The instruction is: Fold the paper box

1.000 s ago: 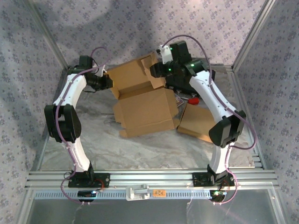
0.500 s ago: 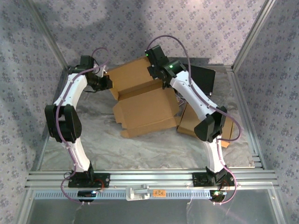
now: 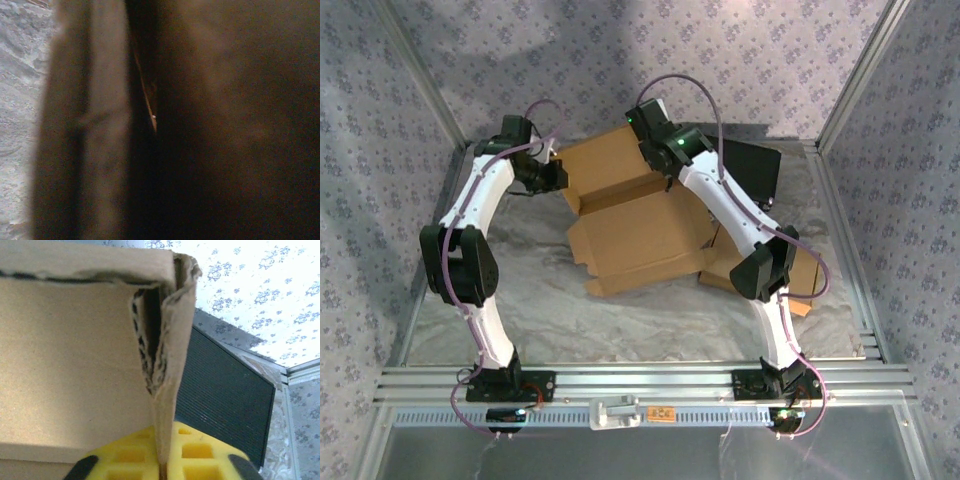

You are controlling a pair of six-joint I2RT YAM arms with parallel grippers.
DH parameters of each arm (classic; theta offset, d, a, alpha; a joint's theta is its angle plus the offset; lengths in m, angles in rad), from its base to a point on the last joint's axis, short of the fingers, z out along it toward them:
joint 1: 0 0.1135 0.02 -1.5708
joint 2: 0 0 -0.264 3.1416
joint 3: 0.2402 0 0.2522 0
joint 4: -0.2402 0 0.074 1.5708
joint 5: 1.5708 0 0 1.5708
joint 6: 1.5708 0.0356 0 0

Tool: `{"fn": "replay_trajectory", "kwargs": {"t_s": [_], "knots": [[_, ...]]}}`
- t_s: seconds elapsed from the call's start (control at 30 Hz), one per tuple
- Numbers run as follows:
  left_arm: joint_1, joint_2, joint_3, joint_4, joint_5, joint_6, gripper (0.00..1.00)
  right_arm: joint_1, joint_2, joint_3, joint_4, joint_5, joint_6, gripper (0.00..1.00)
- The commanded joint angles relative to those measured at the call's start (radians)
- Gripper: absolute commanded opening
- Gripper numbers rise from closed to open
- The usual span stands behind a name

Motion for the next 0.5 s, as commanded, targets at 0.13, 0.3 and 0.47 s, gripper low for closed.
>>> {"fn": "replay_trajectory", "kwargs": {"t_s": [0.13, 0.3, 0.47], "knots": [[-0.01, 0.015, 0.046, -0.039, 0.0, -0.001, 0.0, -0.017, 0.033, 0.036, -0.056, -0.082, 0.052, 0.11], [-0.011, 0.011, 0.047, -0.062, -0.046, -0.01, 0.0, -0.014, 0.048, 0.022, -0.076, -0.057, 0.108, 0.0], [-0.011, -0.01, -0.002, -0.045, -0.127, -0.036, 0.0, -0.004, 0.034, -0.089, -0.058, -0.098, 0.282, 0.0]]}}
